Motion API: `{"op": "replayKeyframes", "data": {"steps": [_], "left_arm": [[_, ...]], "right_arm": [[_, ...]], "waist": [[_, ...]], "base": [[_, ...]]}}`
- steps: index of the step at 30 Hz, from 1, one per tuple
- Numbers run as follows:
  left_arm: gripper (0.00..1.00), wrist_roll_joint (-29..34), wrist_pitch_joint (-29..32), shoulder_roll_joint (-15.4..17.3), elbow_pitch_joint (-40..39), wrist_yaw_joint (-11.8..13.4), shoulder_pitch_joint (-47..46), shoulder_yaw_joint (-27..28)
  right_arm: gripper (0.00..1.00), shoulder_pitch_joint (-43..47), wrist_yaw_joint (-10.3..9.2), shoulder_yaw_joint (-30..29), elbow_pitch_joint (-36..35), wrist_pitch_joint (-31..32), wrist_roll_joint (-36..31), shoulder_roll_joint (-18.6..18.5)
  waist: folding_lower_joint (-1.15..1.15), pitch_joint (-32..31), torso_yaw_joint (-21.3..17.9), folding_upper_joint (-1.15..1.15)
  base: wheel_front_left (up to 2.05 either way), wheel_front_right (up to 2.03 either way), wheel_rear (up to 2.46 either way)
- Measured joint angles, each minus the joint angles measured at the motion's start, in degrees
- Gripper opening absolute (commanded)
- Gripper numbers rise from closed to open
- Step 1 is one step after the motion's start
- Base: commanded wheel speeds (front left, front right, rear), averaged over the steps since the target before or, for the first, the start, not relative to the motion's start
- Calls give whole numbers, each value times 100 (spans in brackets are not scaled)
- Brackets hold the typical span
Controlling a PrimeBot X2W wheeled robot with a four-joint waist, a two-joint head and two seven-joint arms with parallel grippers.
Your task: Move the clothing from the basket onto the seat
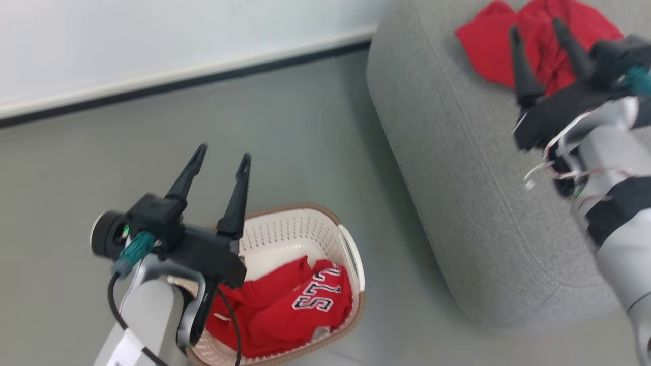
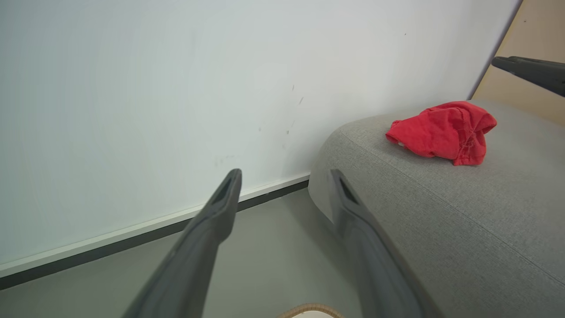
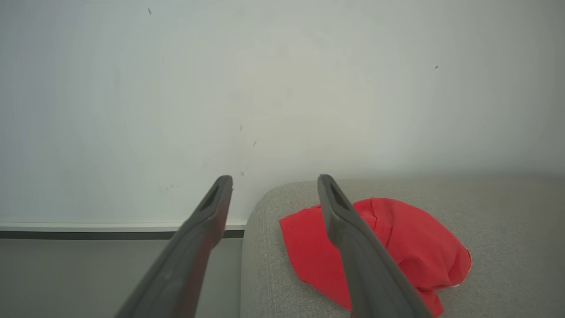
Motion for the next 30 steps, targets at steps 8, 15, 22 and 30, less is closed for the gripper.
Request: {"op": "replayKeyframes", "data": {"steps": [8, 15, 22, 30], "left_arm": [[100, -121, -285, 43, 272, 169, 692, 274], [100, -305, -458, 176, 364, 314, 1451, 542], [100, -438, -567, 204, 159, 500, 2442, 799], [100, -439, -638, 189, -216, 571, 3019, 913]], "right_arm": [[100, 974, 14, 75, -390, 0, -53, 312], [100, 1973, -79, 263, -829, 1, -171, 613], [100, 2960, -324, 346, -1479, 1, -209, 766], [100, 3801, -628, 321, -2252, 1, -341, 631]], "waist": [[-1, -672, 253, 0], [0, -1279, 414, 0], [-1, -1875, 450, 0], [0, -2265, 418, 0]], "base": [[0, 0, 0], [0, 0, 0], [0, 0, 0], [0, 0, 0]]}}
